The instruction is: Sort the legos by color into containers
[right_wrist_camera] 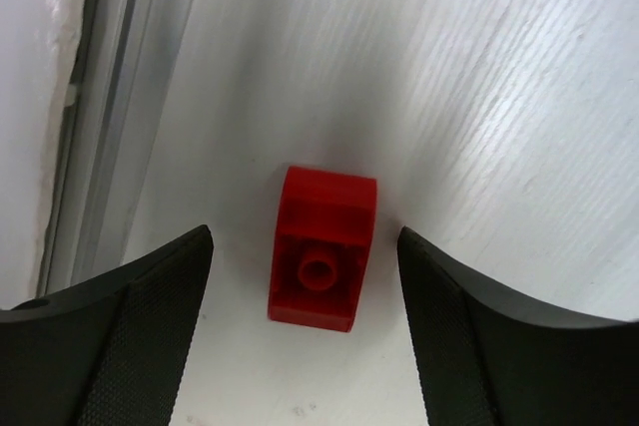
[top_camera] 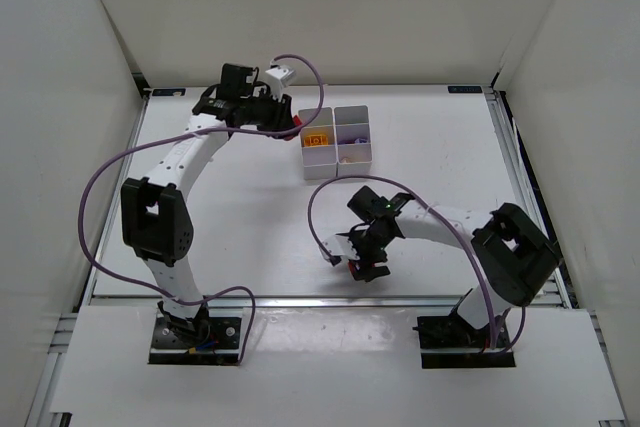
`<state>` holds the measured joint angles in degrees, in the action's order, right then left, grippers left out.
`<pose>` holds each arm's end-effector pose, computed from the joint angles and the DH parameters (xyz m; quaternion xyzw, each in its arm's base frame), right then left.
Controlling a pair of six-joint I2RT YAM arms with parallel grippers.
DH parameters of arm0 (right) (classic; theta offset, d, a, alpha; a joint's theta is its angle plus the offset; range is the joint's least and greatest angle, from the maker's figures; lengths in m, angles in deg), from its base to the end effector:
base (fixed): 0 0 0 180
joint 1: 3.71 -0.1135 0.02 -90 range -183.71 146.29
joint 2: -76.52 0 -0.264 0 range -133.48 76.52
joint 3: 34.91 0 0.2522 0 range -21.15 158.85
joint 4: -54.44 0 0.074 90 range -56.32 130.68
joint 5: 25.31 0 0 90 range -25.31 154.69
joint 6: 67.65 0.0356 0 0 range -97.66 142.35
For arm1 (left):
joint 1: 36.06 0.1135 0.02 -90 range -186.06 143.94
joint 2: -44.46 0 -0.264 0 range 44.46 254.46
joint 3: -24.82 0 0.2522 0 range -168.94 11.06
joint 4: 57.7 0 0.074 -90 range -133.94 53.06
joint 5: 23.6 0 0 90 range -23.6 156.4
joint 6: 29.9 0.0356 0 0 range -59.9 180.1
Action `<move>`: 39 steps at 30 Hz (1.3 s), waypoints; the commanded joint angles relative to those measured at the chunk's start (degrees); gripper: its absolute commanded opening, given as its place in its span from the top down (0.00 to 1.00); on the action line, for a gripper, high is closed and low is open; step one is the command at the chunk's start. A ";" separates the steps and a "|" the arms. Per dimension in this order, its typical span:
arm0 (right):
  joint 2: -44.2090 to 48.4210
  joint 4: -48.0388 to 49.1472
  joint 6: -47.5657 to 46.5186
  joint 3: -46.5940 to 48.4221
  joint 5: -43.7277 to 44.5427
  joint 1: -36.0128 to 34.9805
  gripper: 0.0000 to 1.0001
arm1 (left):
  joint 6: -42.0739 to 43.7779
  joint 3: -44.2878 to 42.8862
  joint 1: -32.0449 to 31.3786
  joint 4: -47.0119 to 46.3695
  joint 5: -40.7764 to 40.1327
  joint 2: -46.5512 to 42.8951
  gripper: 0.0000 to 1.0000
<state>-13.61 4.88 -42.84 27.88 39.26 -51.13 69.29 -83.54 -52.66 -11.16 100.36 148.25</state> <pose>0.1705 0.2082 0.1583 -0.8202 0.5167 0.1989 0.1437 0.3885 -0.1366 0.3208 0.3108 0.8251 -0.2914 0.3712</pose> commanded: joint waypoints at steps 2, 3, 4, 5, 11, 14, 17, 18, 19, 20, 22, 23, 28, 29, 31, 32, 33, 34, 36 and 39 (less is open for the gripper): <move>-1.01 5.46 4.53 -2.36 4.07 -1.01 0.30 | 0.30 1.18 0.16 -1.31 -0.12 -3.68 0.73; -1.02 6.16 5.33 -2.63 4.68 -1.01 0.36 | 0.39 1.27 0.08 -1.31 -0.20 -3.77 0.73; -0.93 7.74 6.03 -2.98 5.21 -1.18 0.41 | 0.39 1.70 0.08 -1.40 -0.12 -3.94 0.73; -0.75 8.45 6.91 -3.59 6.35 -1.18 0.46 | 0.48 1.88 0.08 -1.57 -0.29 -4.03 0.73; 2.41 8.99 11.21 -5.97 8.55 0.39 0.85 | 1.35 5.48 -0.98 -1.75 1.37 -6.40 0.75; 6.53 7.06 11.40 -6.76 9.26 2.41 0.87 | 2.75 9.34 -3.34 -1.75 1.99 -8.50 0.78; 11.89 5.82 13.06 -7.64 11.80 3.74 0.89 | 4.52 12.51 -7.64 -1.84 0.85 -9.57 0.79; 13.12 5.30 13.85 -7.64 12.68 4.43 0.89 | 5.83 13.30 -8.96 -2.10 0.15 -9.48 0.79; 15.22 4.60 15.60 -7.55 14.43 4.79 0.89 | 6.53 13.31 -10.19 -2.62 -0.64 -9.39 0.79; 16.55 4.07 16.49 -7.55 15.40 5.31 0.89 | 7.41 13.22 -12.56 -2.63 -2.73 -8.78 0.79; 19.53 2.14 18.07 -7.03 17.33 6.19 0.90 | 10.66 12.26 -15.03 -2.80 -5.64 -6.42 0.79; 20.51 1.26 18.25 -6.59 17.52 6.37 0.90 | 11.98 11.38 -16.78 -2.28 -8.53 -5.36 0.79; 25.17 -1.38 20.45 -5.79 20.68 7.08 0.90 | 14.97 4.35 -17.06 -1.40 -9.61 0.27 0.79; 25.61 -1.56 21.32 -5.62 21.21 7.60 0.90 | 16.02 2.95 -17.06 -1.40 -10.48 1.93 0.79; 25.79 -2.62 21.59 -5.09 20.60 10.06 0.90 | 18.83 0.75 -17.15 -0.52 -11.71 3.69 0.79; 26.05 -2.62 21.68 -5.09 20.42 10.85 0.90 | 20.24 -1.61 -17.15 1.22 -12.41 4.83 0.79; 26.32 -2.97 21.60 -4.83 20.07 12.77 0.90 | 21.64 -3.02 -17.15 2.11 -12.77 7.11 0.79; 26.67 -3.14 21.59 -4.57 18.15 13.75 0.90 | 23.66 -4.17 -16.98 3.16 -12.34 7.91 0.79; 27.90 -3.23 21.94 -3.78 16.04 15.51 0.90 | 25.87 -7.16 -16.62 5.80 -11.54 10.45 0.79; 30.44 -1.66 23.43 -4.12 14.01 16.74 0.91 | 27.90 -9.54 -16.27 7.21 -11.54 12.31 0.79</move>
<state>13.45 2.66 -21.45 21.09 56.84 -35.35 92.44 -89.95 -69.36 -7.80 89.08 160.56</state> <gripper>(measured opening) 0.416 0.390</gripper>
